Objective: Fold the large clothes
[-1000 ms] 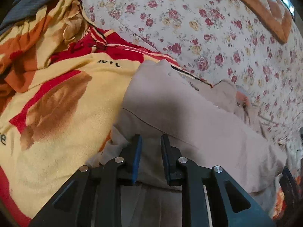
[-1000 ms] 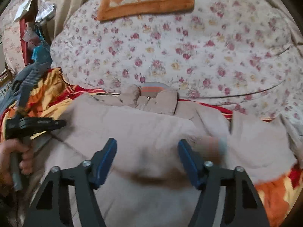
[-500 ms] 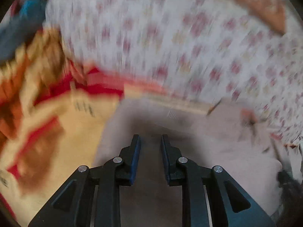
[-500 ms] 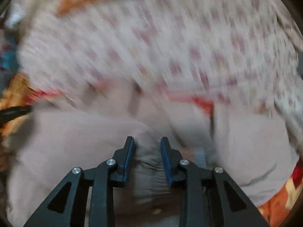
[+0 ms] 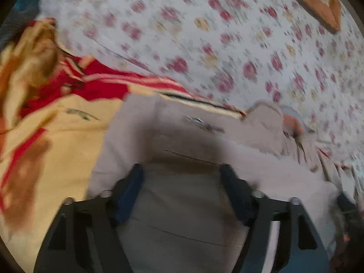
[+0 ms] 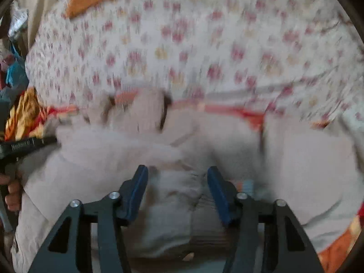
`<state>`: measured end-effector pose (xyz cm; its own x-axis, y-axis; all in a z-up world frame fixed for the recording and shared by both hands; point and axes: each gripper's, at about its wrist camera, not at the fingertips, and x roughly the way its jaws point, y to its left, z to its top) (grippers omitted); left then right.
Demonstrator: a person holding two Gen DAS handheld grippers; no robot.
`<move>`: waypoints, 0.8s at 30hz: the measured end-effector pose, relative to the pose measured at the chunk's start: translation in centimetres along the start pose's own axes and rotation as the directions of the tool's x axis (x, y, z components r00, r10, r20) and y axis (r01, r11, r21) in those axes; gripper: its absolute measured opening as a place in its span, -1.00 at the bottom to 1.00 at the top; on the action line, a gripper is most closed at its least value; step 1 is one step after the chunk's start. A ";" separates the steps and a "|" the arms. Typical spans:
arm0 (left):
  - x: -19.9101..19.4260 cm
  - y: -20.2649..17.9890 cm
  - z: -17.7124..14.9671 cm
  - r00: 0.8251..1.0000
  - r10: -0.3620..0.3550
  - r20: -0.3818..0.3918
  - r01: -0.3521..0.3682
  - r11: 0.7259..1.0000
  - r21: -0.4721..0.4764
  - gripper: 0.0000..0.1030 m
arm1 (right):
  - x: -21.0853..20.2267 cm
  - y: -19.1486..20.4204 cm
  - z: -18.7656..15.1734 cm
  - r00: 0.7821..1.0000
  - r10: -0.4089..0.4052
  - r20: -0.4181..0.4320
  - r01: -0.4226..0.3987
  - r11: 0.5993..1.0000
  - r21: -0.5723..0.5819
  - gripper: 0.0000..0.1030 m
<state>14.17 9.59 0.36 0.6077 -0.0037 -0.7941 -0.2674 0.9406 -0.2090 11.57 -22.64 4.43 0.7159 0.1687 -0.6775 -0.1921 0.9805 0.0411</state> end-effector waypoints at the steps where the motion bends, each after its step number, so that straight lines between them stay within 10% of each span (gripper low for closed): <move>1: -0.6 -0.2 0.2 0.999 0.026 0.027 -0.026 1.000 0.001 0.06 | -1.0 0.4 0.5 0.999 -0.013 0.051 0.013 1.000 -0.010 0.12; 5: -2.6 -1.8 0.4 0.987 0.059 0.146 -0.067 0.997 0.049 0.06 | -1.8 4.5 2.7 0.995 0.064 0.083 -0.059 0.996 -0.061 0.36; 12: 2.4 -4.5 -0.7 0.998 0.047 -0.049 -0.038 0.984 0.172 0.04 | 8.0 9.1 0.6 0.968 0.008 -0.252 -0.041 0.991 -0.125 0.25; 18: 1.3 -4.5 -0.5 0.998 0.052 -0.035 -0.046 0.988 0.145 0.02 | 3.7 5.8 0.8 0.984 0.116 -0.134 -0.115 0.993 0.012 0.17; 24: -3.6 -5.7 -3.8 0.993 -0.108 -0.056 0.115 0.981 0.157 0.01 | -1.5 4.9 -2.2 0.994 0.034 -0.104 -0.046 0.993 -0.107 0.29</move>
<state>10.69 2.94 2.21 0.5904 -0.1238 -0.7976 -0.0751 0.9755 -0.2069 8.07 -18.30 4.10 0.6350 0.1908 -0.7485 -0.2952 0.9554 -0.0068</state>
